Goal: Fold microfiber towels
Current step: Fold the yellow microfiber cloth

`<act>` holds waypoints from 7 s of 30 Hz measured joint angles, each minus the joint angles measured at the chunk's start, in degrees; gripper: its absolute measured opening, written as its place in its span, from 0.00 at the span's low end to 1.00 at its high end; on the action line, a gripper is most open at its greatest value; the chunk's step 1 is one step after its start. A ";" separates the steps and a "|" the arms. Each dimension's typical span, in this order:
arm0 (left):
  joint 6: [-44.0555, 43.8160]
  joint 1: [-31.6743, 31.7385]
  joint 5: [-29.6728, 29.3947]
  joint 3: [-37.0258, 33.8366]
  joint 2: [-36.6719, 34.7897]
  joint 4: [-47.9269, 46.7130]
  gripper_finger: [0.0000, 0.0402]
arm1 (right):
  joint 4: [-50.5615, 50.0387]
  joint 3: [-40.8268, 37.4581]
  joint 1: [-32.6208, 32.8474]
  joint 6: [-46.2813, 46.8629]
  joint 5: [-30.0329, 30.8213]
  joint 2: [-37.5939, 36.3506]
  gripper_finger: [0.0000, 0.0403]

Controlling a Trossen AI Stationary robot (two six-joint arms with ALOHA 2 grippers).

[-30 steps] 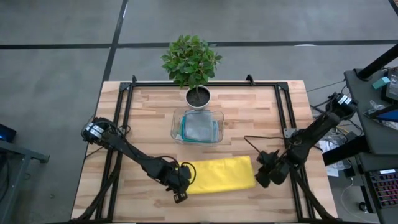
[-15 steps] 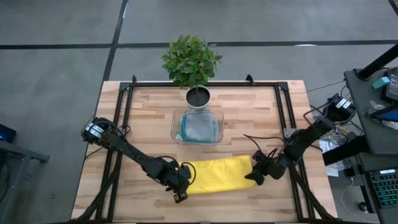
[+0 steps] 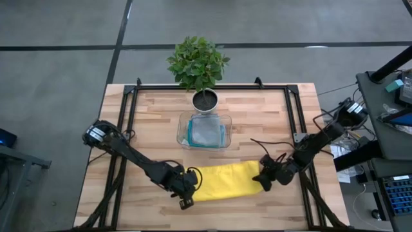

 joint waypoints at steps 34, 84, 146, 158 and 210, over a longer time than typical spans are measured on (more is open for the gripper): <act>5.10 -1.16 -10.75 -7.87 0.67 20.83 0.08 | -64.01 29.72 -3.65 -6.27 -1.07 -6.39 0.02; 5.06 -1.11 -15.01 -8.36 6.98 27.68 0.08 | -42.43 60.11 -14.57 -33.29 -2.11 33.55 0.17; 4.71 -1.11 -14.64 -8.32 6.89 27.72 0.08 | -15.30 41.24 -15.32 -53.13 -1.09 28.94 0.03; 4.65 -1.11 -11.61 -8.22 6.85 27.64 0.08 | -5.20 39.90 -14.93 -58.74 -8.80 27.99 0.02; -32.90 7.89 -4.31 9.92 2.45 -7.59 0.08 | 2.86 21.82 -8.73 -67.09 11.41 18.97 0.02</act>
